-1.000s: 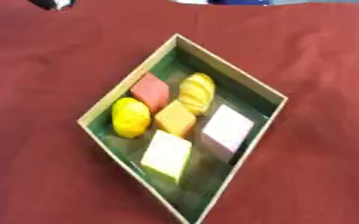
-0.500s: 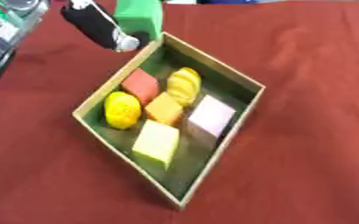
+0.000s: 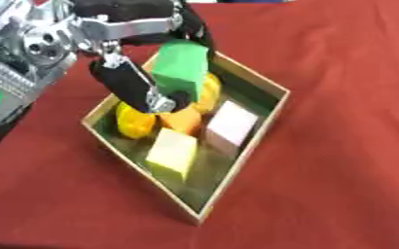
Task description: Pick up objects on the table and place them in the box.
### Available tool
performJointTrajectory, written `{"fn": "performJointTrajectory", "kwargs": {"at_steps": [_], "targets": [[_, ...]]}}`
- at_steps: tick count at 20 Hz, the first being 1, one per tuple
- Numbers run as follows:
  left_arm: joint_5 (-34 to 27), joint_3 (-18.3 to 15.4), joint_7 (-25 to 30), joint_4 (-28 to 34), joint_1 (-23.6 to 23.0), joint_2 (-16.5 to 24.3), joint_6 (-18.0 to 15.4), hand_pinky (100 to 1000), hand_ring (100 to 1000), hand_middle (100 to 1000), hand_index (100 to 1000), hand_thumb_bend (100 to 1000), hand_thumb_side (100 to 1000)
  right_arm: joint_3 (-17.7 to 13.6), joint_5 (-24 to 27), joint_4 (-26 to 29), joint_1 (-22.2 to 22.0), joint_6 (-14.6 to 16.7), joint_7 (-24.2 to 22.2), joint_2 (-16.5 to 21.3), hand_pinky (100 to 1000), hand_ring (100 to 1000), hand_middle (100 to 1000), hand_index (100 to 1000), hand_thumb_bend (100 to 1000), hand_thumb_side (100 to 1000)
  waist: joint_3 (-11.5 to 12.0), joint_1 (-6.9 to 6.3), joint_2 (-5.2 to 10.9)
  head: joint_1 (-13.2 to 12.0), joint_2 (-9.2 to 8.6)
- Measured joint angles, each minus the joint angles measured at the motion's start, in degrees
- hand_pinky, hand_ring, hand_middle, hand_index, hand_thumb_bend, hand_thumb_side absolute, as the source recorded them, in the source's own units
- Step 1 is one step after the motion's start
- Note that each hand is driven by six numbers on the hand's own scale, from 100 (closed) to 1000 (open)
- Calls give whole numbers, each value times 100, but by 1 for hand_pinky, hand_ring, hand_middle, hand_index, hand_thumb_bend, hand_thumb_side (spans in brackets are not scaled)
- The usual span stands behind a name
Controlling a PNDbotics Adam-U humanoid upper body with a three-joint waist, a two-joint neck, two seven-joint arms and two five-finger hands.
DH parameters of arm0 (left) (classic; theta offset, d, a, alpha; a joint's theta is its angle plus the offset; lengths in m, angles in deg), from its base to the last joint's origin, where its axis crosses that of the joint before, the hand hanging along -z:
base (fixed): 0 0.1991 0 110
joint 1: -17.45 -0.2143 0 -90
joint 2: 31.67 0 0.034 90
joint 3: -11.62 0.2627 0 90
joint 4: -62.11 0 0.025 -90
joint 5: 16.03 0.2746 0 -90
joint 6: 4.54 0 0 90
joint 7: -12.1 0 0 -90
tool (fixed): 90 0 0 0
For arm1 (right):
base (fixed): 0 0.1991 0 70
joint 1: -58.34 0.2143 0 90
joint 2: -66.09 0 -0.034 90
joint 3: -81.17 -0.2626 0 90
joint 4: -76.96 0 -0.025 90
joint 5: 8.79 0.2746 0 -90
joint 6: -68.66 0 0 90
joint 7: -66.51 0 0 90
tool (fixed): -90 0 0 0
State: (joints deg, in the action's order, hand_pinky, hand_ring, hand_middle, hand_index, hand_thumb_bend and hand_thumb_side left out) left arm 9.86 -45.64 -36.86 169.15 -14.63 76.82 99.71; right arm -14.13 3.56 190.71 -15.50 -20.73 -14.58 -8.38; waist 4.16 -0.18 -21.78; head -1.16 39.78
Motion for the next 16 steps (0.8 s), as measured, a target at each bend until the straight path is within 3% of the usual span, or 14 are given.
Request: {"fn": "performJointTrajectory", "kwargs": {"at_steps": [6, 8, 12, 16], "targets": [[407, 130, -66, -512, -122, -282, -355, 787, 737, 715, 838, 400, 100, 0, 37, 0, 0, 4, -7, -56, 811, 832, 694, 792, 100, 638, -27, 6, 13, -4, 6], [480, 173, -50, -625, -156, -356, -483, 837, 807, 791, 875, 477, 100, 0, 46, 0, 1, 3, -7, -60, 811, 832, 694, 792, 100, 638, -34, 7, 13, -4, 7], [623, 201, 3, -790, -198, -436, -707, 873, 859, 833, 917, 573, 356, 0, 52, 0, 1, 0, -7, -100, 811, 832, 694, 792, 100, 640, -40, 1, 13, -4, 9], [829, 195, 2, -974, -221, -476, -839, 869, 858, 832, 915, 549, 377, 0, 69, 0, 1, -10, -13, -103, 811, 832, 694, 792, 100, 639, -65, -5, 14, -2, 27]]}}
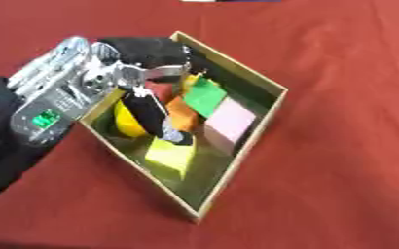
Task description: Pick up objects on the table and place them in the box.
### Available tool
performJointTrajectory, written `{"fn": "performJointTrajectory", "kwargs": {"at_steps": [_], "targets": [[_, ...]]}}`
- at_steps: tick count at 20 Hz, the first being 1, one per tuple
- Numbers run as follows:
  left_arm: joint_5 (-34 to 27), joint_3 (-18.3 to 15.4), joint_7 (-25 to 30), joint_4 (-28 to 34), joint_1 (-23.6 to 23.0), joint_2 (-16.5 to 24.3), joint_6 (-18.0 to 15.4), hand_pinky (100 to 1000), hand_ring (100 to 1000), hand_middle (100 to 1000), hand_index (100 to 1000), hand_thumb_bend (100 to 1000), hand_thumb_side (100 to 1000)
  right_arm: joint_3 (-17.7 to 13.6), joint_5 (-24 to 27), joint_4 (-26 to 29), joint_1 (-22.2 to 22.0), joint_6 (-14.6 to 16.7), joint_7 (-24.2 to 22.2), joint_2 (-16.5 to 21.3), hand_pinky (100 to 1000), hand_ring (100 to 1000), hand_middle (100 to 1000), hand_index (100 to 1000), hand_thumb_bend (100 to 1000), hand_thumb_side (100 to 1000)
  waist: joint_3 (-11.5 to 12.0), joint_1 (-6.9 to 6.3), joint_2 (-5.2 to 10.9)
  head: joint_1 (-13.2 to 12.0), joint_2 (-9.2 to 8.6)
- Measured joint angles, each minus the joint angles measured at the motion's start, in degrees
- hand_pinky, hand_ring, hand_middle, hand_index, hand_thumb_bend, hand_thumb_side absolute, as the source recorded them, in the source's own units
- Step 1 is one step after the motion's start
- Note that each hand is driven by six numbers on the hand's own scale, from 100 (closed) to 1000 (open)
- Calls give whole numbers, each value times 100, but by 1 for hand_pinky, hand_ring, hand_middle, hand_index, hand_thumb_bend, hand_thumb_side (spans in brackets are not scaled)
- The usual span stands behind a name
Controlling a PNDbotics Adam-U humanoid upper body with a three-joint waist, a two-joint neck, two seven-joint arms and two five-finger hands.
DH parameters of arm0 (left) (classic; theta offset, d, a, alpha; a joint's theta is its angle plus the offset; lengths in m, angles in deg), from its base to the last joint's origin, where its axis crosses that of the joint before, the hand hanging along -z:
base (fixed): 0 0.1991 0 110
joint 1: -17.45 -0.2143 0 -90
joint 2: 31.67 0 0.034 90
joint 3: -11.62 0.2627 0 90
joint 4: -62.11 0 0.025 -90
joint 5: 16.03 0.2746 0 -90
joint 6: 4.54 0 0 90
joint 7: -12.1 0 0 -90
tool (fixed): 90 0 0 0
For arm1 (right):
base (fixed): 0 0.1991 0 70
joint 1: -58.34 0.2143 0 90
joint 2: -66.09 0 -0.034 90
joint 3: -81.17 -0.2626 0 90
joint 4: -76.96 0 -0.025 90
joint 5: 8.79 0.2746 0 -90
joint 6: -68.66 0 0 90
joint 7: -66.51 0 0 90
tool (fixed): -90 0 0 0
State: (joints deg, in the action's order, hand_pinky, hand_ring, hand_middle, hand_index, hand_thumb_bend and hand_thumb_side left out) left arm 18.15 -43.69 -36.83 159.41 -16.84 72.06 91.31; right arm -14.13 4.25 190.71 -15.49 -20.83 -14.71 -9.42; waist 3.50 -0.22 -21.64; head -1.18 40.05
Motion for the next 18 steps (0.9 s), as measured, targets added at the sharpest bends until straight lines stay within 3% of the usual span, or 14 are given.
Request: {"fn": "performJointTrajectory", "kwargs": {"at_steps": [2, 4, 8, 13, 18], "targets": [[30, -26, -34, -45, -39, 0, -41, 860, 848, 823, 906, 502, 347, 0, 7, 0, 0, -3, -3, -1, 812, 832, 694, 793, 100, 637, -1, 0, 6, 5, 25], [26, -121, -135, 21, -100, 8, -30, 837, 818, 789, 878, 344, 269, 0, 11, 0, 3, -2, -5, -1, 812, 833, 695, 793, 100, 632, -2, 1, 16, 22, 31], [-159, -675, -815, 723, -405, 229, 330, 812, 755, 711, 842, 100, 245, 2, 17, 0, 80, 46, -23, 1, 816, 833, 698, 795, 100, 601, 21, 14, 82, 81, 99], [-1062, -1865, -2403, 1518, -1089, 474, 840, 803, 722, 663, 839, 100, 326, 40, -69, 0, 210, 221, -33, 6, 821, 836, 704, 798, 100, 574, 118, 49, 181, 167, 173], [-2289, -2989, -4506, 1630, -1907, 443, 745, 794, 707, 644, 842, 100, 471, 82, -188, 0, 296, 341, 27, 6, 821, 840, 710, 801, 100, 573, 210, 107, 314, 219, 187]]}}
